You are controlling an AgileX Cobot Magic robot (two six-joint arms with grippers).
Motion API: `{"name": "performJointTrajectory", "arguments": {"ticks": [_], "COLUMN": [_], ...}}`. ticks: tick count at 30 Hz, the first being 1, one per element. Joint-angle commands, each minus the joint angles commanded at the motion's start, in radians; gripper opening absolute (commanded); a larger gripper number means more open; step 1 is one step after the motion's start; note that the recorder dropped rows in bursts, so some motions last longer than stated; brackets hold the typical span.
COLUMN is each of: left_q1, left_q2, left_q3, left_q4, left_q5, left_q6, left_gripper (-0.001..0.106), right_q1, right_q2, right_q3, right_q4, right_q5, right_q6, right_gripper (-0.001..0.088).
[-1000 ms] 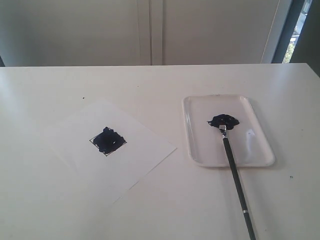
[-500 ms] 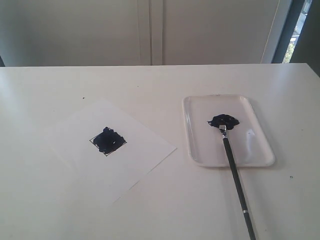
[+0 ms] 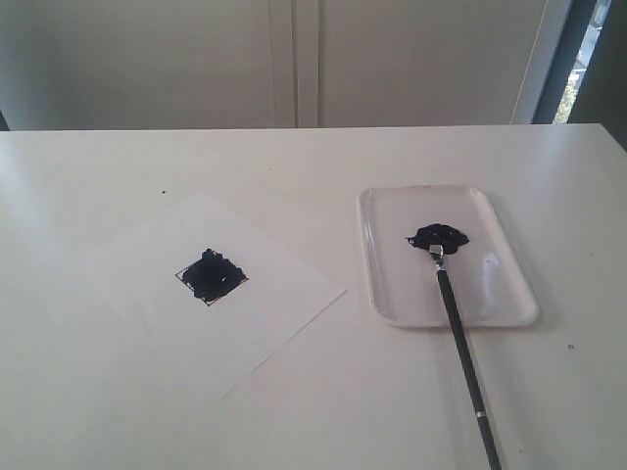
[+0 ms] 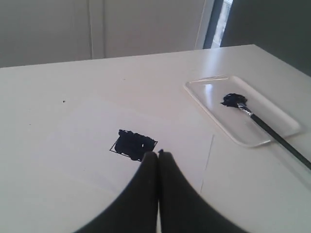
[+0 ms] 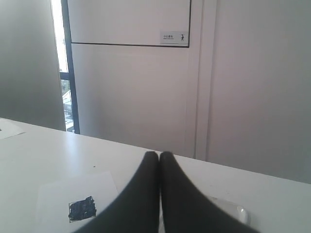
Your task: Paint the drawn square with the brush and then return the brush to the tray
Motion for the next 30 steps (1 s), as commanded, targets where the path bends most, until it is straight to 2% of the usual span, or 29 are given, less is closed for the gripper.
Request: {"name": "performJointTrajectory", "arguments": {"ticks": [6, 8, 15, 18, 21, 25, 26, 28, 29, 30], "left_q1": [0.000, 0.000, 0.000, 0.000, 0.000, 0.000, 0.000, 0.000, 0.000, 0.000], "left_q2": [0.018, 0.018, 0.018, 0.018, 0.018, 0.018, 0.018, 0.018, 0.018, 0.018], "left_q3": [0.164, 0.201, 0.281, 0.281, 0.281, 0.281, 0.281, 0.281, 0.281, 0.281], "left_q4": [-0.008, -0.015, 0.009, 0.009, 0.009, 0.009, 0.009, 0.009, 0.007, 0.007], "left_q5": [-0.258, -0.312, -0.355, -0.361, -0.395, -0.406, -0.397, -0.348, -0.325, -0.318], "left_q6": [-0.005, -0.005, 0.091, 0.118, 0.111, 0.087, 0.082, 0.080, 0.073, 0.070], "left_gripper": [0.000, 0.000, 0.000, 0.000, 0.000, 0.000, 0.000, 0.000, 0.000, 0.000], "right_q1": [0.000, 0.000, 0.000, 0.000, 0.000, 0.000, 0.000, 0.000, 0.000, 0.000], "right_q2": [0.000, 0.000, 0.002, 0.002, 0.002, 0.004, 0.006, 0.018, 0.025, 0.026], "right_q3": [0.000, 0.000, 0.009, 0.085, 0.217, 0.398, 0.437, 0.534, 0.585, 0.600], "right_q4": [0.002, 0.002, -0.004, -0.008, 0.029, 0.036, 0.038, 0.062, 0.085, 0.089], "right_q5": [0.000, 0.000, 0.017, -0.025, -0.218, -0.588, -0.619, -0.635, -0.705, -0.719], "right_q6": [0.000, 0.000, 0.000, -0.001, -0.001, 0.011, 0.020, 0.118, 0.212, 0.242], "right_gripper": [0.0000, 0.0000, 0.0000, 0.0000, 0.0000, 0.0000, 0.0000, 0.0000, 0.0000, 0.0000]}}
